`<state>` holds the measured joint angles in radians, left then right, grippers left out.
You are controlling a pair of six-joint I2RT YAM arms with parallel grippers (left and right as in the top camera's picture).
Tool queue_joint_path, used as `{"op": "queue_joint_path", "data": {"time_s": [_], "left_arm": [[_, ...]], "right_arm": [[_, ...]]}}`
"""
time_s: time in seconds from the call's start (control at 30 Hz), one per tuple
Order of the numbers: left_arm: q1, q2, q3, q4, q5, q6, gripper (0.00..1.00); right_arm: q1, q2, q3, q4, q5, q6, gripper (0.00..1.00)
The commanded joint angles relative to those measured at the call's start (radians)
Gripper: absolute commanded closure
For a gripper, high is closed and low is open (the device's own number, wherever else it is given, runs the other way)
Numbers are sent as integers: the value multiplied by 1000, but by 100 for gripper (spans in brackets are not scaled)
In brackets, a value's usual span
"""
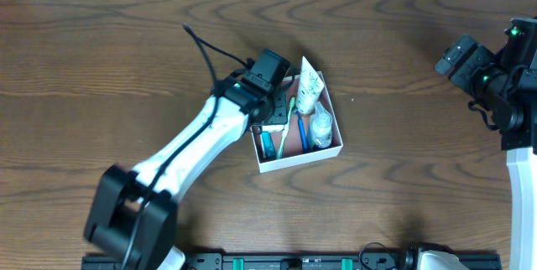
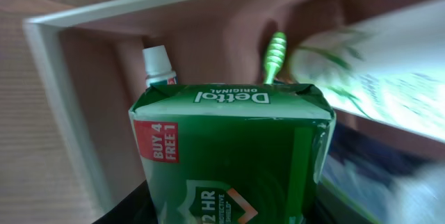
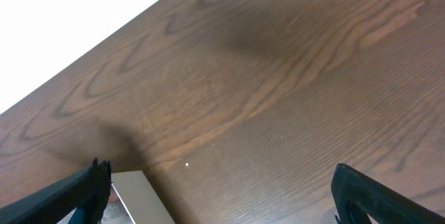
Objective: Pack container
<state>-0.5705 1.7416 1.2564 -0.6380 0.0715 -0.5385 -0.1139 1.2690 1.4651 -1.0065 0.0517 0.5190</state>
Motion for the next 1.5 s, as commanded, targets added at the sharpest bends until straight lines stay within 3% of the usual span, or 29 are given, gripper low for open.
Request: {"op": "queue_joint_path", "data": {"time_s": [0.0, 0.2, 0.27, 0.53, 0.77, 0.87, 1.0, 1.23, 1.47], "left_arm": [[2, 43, 6, 22, -1, -51, 51], [7, 18, 6, 27, 22, -28, 25], [18, -15, 6, 27, 21, 4, 2], [115, -250, 6, 43, -76, 57, 2], [209, -567, 6, 76, -385, 301, 2], [235, -694, 6, 65, -403, 373, 2], [257, -832, 6, -59, -403, 550, 2], [307, -893, -1, -307, -403, 662, 2], [334, -880, -100, -332, -394, 661, 2]], "right_arm": [[-5, 1, 11, 0, 0, 12, 1], [-5, 1, 11, 0, 0, 11, 1], [-5, 1, 11, 0, 0, 11, 1], [-5, 1, 11, -1, 0, 11, 1], [-5, 1, 11, 0, 0, 11, 1], [-5, 1, 11, 0, 0, 11, 1], [-5, 1, 11, 0, 0, 11, 1], [-5, 1, 11, -1, 0, 11, 1], [-5, 1, 11, 0, 0, 11, 1]]}}
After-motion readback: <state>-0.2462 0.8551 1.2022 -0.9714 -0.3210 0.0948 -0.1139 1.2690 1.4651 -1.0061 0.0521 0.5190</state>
